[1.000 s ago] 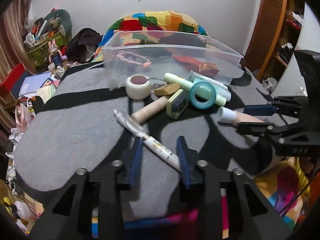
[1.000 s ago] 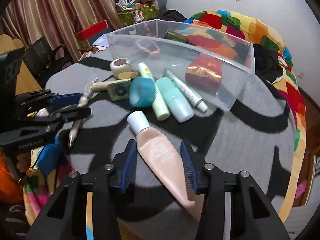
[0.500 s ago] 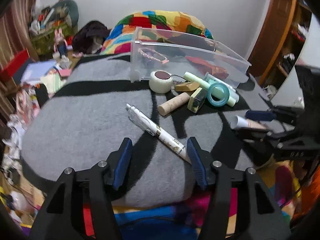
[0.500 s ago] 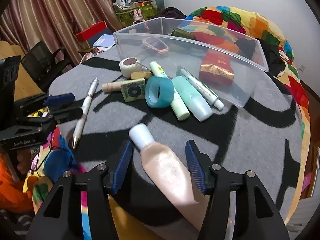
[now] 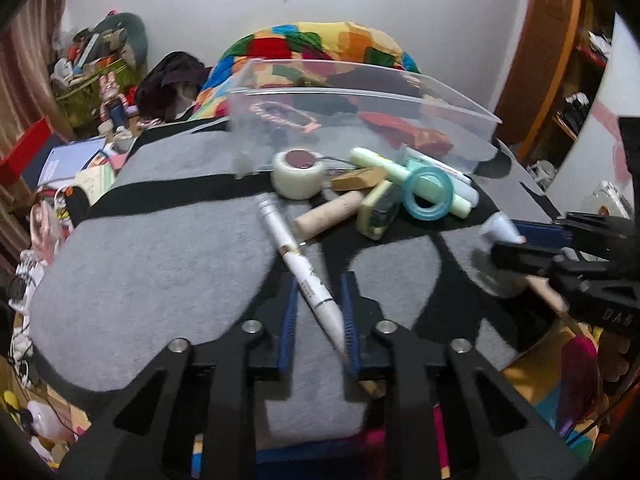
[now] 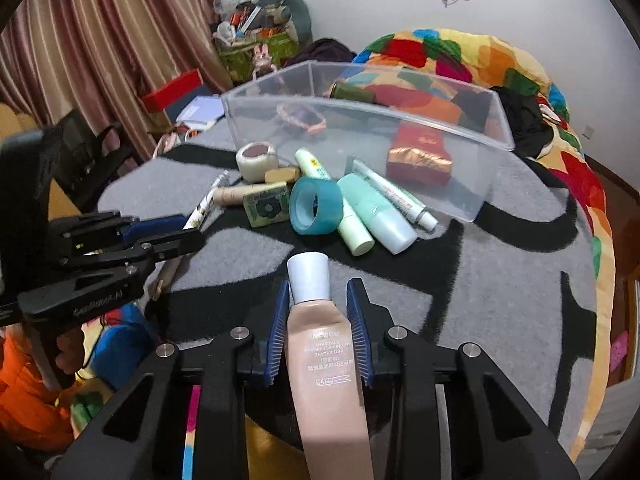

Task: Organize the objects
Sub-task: 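Drop beige foundation tube in box with right tool while left drops pen in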

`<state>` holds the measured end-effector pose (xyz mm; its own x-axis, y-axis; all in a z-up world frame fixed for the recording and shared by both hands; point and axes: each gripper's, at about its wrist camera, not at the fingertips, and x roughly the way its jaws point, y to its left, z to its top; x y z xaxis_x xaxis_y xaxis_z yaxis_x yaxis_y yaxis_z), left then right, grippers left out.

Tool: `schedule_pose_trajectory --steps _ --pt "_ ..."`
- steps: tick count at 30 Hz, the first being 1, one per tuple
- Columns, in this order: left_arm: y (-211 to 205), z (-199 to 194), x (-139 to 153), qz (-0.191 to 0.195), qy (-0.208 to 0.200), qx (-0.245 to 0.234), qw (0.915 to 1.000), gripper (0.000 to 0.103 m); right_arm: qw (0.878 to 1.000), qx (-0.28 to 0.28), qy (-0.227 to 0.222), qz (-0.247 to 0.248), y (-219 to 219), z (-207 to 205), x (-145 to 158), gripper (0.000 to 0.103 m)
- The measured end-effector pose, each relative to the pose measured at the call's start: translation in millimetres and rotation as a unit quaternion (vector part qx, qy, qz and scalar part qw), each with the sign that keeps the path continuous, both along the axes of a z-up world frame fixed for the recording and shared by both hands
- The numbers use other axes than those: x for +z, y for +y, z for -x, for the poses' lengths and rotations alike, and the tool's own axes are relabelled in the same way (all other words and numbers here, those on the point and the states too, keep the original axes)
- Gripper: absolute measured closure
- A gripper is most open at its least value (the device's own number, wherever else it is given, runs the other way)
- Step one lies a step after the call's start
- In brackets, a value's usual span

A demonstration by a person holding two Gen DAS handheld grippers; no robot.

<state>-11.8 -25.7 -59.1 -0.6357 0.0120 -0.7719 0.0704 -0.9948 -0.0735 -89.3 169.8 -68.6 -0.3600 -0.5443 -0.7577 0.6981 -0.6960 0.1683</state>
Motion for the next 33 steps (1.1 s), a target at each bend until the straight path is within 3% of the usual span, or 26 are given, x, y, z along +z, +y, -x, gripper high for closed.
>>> schedule_pose_trajectory --steps 3,9,14,18,19,33 --pt "-14 -7 1 -0.007 -0.002 0.017 0.9998 0.093 1.000 -0.015 0.001 0.018 6 4 7 0.076" --pt "-30 -20 8 0.011 0.008 0.044 0.9990 0.093 0.998 -0.047 0.009 0.045 16 15 23 0.076" --pt "-39 -23 19 0.000 0.029 0.053 0.9982 0.093 0.996 -0.069 0.021 0.054 22 28 37 0.076" --pt "-39 -24 34 -0.005 0.056 0.050 0.9972 0.093 0.994 -0.082 0.036 0.061 24 37 49 0.077" --pt "-38 -24 39 -0.004 0.063 0.048 0.9968 0.093 0.993 -0.086 0.041 0.064 24 40 54 0.084" --pt "-31 -4 92 -0.015 0.140 0.018 0.9898 0.093 0.989 -0.094 0.073 0.086 11 66 89 0.084"
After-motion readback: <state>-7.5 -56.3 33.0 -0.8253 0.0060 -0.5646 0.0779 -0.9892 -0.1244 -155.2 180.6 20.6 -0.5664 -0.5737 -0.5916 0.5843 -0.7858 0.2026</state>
